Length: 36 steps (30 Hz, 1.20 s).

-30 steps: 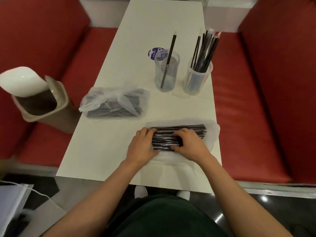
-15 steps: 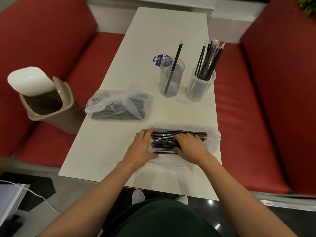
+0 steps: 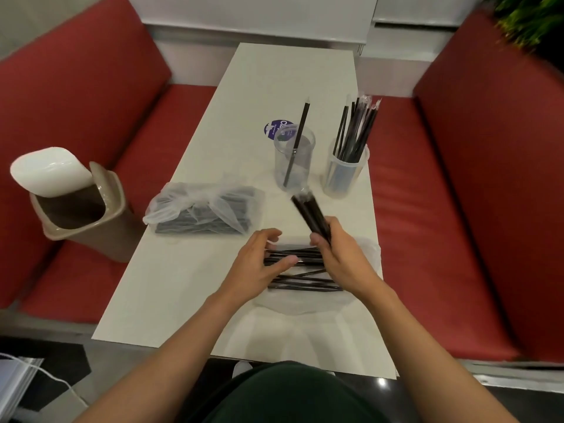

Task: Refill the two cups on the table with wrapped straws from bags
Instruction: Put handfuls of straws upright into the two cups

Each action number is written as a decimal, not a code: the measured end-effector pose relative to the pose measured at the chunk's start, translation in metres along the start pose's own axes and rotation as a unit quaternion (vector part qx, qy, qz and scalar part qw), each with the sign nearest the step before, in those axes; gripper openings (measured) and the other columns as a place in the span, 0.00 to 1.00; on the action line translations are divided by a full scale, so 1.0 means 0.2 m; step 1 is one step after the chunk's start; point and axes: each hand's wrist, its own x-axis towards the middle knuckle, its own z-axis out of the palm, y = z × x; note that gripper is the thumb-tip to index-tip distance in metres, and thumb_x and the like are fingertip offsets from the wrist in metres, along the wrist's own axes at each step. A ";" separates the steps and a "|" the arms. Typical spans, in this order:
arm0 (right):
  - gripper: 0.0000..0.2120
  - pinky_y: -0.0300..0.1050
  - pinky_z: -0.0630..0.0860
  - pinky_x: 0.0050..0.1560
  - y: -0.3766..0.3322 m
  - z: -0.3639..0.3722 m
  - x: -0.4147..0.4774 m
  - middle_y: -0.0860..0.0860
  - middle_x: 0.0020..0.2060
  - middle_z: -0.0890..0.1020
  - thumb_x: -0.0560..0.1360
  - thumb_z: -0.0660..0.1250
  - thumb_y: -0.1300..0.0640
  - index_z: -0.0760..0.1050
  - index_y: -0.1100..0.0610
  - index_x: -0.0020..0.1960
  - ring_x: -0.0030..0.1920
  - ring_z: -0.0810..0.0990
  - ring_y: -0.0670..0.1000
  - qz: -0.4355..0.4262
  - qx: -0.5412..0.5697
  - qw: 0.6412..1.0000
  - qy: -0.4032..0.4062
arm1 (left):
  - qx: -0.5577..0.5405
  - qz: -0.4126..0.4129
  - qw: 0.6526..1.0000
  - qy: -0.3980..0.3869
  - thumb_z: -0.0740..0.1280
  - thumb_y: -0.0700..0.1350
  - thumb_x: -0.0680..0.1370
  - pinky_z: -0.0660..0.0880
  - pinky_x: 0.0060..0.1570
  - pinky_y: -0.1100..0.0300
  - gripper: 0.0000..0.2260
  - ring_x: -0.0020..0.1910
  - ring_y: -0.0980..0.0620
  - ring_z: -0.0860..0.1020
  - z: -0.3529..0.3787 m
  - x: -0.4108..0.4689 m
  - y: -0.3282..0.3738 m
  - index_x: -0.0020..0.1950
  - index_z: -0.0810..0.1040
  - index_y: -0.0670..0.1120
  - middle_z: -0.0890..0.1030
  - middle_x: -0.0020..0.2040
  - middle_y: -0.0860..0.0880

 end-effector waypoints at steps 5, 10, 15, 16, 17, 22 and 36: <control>0.11 0.40 0.79 0.55 -0.15 -0.04 0.10 0.37 0.47 0.82 0.87 0.60 0.57 0.71 0.65 0.62 0.58 0.84 0.46 0.015 0.304 0.949 0.077 | -0.097 0.023 0.987 -0.129 0.63 0.68 0.78 0.78 0.63 0.54 0.29 0.62 0.59 0.79 0.03 0.14 0.22 0.74 0.69 0.54 0.80 0.63 0.55; 0.10 0.43 0.80 0.60 -0.16 0.04 0.16 0.47 0.57 0.85 0.87 0.60 0.52 0.74 0.53 0.65 0.64 0.82 0.47 0.084 0.368 0.925 0.052 | -0.174 0.030 0.973 -0.151 0.57 0.57 0.86 0.70 0.71 0.59 0.23 0.70 0.63 0.74 0.09 0.17 0.27 0.81 0.60 0.59 0.75 0.72 0.58; 0.15 0.30 0.77 0.49 -0.19 0.02 0.17 0.40 0.58 0.82 0.85 0.59 0.42 0.73 0.48 0.68 0.57 0.81 0.34 0.102 0.257 0.961 -0.010 | -0.206 -0.023 0.975 -0.078 0.57 0.56 0.87 0.77 0.37 0.48 0.14 0.31 0.50 0.77 0.12 0.11 0.25 0.70 0.71 0.55 0.79 0.36 0.47; 0.18 0.31 0.77 0.53 -0.19 0.01 0.17 0.38 0.59 0.81 0.85 0.59 0.40 0.71 0.46 0.70 0.57 0.79 0.32 0.094 0.254 0.963 -0.010 | -0.215 -0.031 0.974 -0.067 0.58 0.56 0.86 0.74 0.35 0.47 0.12 0.30 0.47 0.75 0.12 0.10 0.24 0.67 0.73 0.54 0.76 0.34 0.44; 0.19 0.34 0.76 0.58 -0.19 0.00 0.18 0.37 0.60 0.81 0.84 0.59 0.38 0.71 0.46 0.70 0.58 0.79 0.33 0.088 0.239 0.967 -0.001 | -0.225 -0.037 0.972 -0.059 0.59 0.54 0.86 0.72 0.33 0.47 0.10 0.29 0.45 0.74 0.11 0.10 0.24 0.64 0.73 0.53 0.74 0.34 0.43; 0.07 0.45 0.80 0.45 -0.16 -0.05 0.23 0.49 0.44 0.87 0.84 0.66 0.53 0.80 0.53 0.59 0.42 0.84 0.46 0.071 0.196 0.978 0.027 | -0.246 -0.034 0.968 -0.029 0.66 0.55 0.83 0.74 0.28 0.53 0.14 0.26 0.47 0.75 0.07 0.11 0.24 0.65 0.73 0.50 0.79 0.40 0.36; 0.09 0.45 0.84 0.45 -0.20 -0.10 0.24 0.53 0.50 0.89 0.82 0.69 0.62 0.81 0.56 0.60 0.50 0.88 0.51 0.113 0.323 0.939 -0.012 | -0.295 -0.067 0.952 -0.041 0.63 0.55 0.84 0.80 0.34 0.51 0.11 0.38 0.45 0.82 0.01 0.08 0.27 0.62 0.80 0.55 0.82 0.38 0.50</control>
